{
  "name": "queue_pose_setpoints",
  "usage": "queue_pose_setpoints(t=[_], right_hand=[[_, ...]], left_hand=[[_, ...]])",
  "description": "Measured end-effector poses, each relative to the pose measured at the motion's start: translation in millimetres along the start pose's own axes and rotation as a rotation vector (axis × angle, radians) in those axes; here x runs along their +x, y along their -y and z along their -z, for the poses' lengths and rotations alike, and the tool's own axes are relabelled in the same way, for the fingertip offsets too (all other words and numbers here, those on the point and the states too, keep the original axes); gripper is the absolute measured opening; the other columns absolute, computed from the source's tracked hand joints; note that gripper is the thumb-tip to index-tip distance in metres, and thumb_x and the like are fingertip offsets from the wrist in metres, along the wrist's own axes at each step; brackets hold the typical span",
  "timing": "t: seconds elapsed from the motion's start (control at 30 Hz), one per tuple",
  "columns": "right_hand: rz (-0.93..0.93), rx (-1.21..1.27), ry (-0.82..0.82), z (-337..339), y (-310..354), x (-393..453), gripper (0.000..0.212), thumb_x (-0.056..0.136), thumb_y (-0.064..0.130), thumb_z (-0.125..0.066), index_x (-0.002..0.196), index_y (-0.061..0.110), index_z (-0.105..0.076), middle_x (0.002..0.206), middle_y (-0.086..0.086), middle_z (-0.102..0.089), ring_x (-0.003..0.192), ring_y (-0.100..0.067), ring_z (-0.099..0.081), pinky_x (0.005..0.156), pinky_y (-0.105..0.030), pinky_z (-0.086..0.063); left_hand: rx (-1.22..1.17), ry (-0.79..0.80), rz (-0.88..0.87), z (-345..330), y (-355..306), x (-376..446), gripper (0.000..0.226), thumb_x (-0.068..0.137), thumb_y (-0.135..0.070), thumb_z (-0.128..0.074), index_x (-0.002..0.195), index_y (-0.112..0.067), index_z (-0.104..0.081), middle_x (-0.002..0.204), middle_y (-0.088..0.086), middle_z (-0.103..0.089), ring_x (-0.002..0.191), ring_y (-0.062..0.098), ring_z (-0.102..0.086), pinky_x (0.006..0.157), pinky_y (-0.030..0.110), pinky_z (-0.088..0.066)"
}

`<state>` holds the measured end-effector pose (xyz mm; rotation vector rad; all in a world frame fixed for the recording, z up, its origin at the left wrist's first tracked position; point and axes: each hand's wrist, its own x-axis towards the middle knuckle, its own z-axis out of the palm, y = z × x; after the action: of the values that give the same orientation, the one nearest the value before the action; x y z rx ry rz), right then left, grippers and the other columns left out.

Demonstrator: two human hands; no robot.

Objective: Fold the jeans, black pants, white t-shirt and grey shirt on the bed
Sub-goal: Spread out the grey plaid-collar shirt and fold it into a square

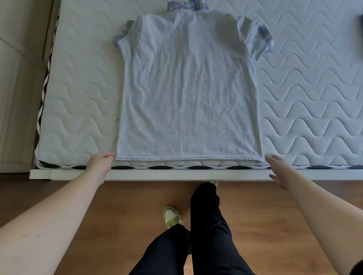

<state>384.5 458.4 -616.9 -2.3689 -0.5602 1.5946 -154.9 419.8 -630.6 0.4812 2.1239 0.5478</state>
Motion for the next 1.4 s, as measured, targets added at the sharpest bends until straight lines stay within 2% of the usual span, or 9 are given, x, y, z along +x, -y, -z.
queue_pose_setpoints(t=[0.13, 0.2, 0.3, 0.4, 0.47, 0.67, 0.9, 1.1, 1.4], right_hand=[[-0.020, -0.021, 0.074, 2, 20, -10, 0.020, 0.098, 0.034, -0.049, 0.116, 0.026, -0.052, 0.117, -0.003, -0.043, 0.108, -0.024, -0.046, 0.102, -0.036, -0.038], [0.008, -0.063, 0.083, 1, 28, -14, 0.028, 0.098, 0.032, -0.048, 0.125, 0.022, -0.051, 0.104, -0.005, -0.047, 0.099, -0.022, -0.047, 0.100, -0.036, -0.040], [0.097, -0.268, 0.071, -6, 39, -26, 0.048, 0.100, 0.030, -0.047, 0.145, 0.015, -0.040, 0.128, -0.012, -0.054, 0.114, -0.030, -0.052, 0.103, -0.040, -0.041], [0.240, -0.627, 0.023, -8, 46, -37, 0.048, 0.101, 0.033, -0.042, 0.147, 0.017, -0.037, 0.139, -0.012, -0.051, 0.114, -0.031, -0.055, 0.087, -0.037, -0.046], [0.324, -0.766, 0.025, -8, 54, -37, 0.049, 0.102, 0.033, -0.040, 0.148, 0.019, -0.035, 0.145, -0.009, -0.046, 0.118, -0.030, -0.053, 0.089, -0.040, -0.048], [0.368, -0.856, 0.123, -30, 110, -32, 0.055, 0.100, 0.025, -0.039, 0.153, 0.023, -0.024, 0.153, -0.009, -0.035, 0.129, -0.030, -0.044, 0.099, -0.043, -0.044], [0.510, -0.865, 0.159, -79, 185, -10, 0.055, 0.100, 0.028, -0.043, 0.152, 0.022, -0.025, 0.149, -0.011, -0.040, 0.131, -0.032, -0.044, 0.105, -0.044, -0.039], [0.592, -0.889, 0.169, -137, 253, 3, 0.057, 0.101, 0.031, -0.043, 0.154, 0.024, -0.022, 0.152, -0.009, -0.038, 0.129, -0.031, -0.048, 0.107, -0.046, -0.039], [0.775, -0.804, 0.142, -237, 342, 30, 0.055, 0.100, 0.027, -0.045, 0.152, 0.030, -0.028, 0.152, -0.003, -0.040, 0.129, -0.027, -0.047, 0.107, -0.043, -0.038]], left_hand=[[0.146, 0.041, -0.057, -2, -28, -15, 0.029, 0.095, -0.013, -0.049, 0.119, -0.015, -0.067, 0.130, 0.019, -0.059, 0.121, 0.040, -0.053, 0.100, 0.045, -0.045], [0.362, 0.105, -0.177, -4, -40, -28, 0.029, 0.096, -0.014, -0.049, 0.119, -0.018, -0.066, 0.127, 0.017, -0.061, 0.113, 0.034, -0.058, 0.090, 0.037, -0.047], [0.740, 0.215, -0.365, -13, -51, -50, 0.033, 0.096, -0.014, -0.051, 0.129, -0.016, -0.059, 0.135, 0.009, -0.057, 0.122, 0.027, -0.053, 0.098, 0.032, -0.042], [0.943, 0.326, -0.430, -24, -69, -69, 0.039, 0.097, -0.016, -0.046, 0.135, -0.019, -0.053, 0.138, 0.007, -0.051, 0.122, 0.024, -0.052, 0.101, 0.034, -0.042], [1.001, 0.388, -0.436, -29, -82, -77, 0.040, 0.098, -0.021, -0.044, 0.137, -0.023, -0.049, 0.139, 0.004, -0.049, 0.119, 0.021, -0.053, 0.100, 0.035, -0.044], [0.900, 0.333, -0.388, -37, -122, -66, 0.039, 0.099, -0.021, -0.044, 0.138, -0.019, -0.046, 0.141, 0.005, -0.046, 0.123, 0.020, -0.049, 0.101, 0.032, -0.041], [0.710, 0.239, -0.303, -31, -150, -27, 0.045, 0.099, -0.021, -0.044, 0.144, -0.021, -0.038, 0.141, 0.006, -0.044, 0.116, 0.022, -0.052, 0.086, 0.029, -0.043], [0.613, 0.210, -0.334, -19, -181, 39, 0.047, 0.096, -0.015, -0.050, 0.142, -0.016, -0.043, 0.140, 0.014, -0.046, 0.125, 0.027, -0.050, 0.104, 0.034, -0.039], [0.505, 0.148, -0.502, -17, -239, 170, 0.047, 0.093, -0.013, -0.053, 0.139, -0.016, -0.048, 0.133, 0.018, -0.051, 0.122, 0.032, -0.053, 0.104, 0.040, -0.042]])
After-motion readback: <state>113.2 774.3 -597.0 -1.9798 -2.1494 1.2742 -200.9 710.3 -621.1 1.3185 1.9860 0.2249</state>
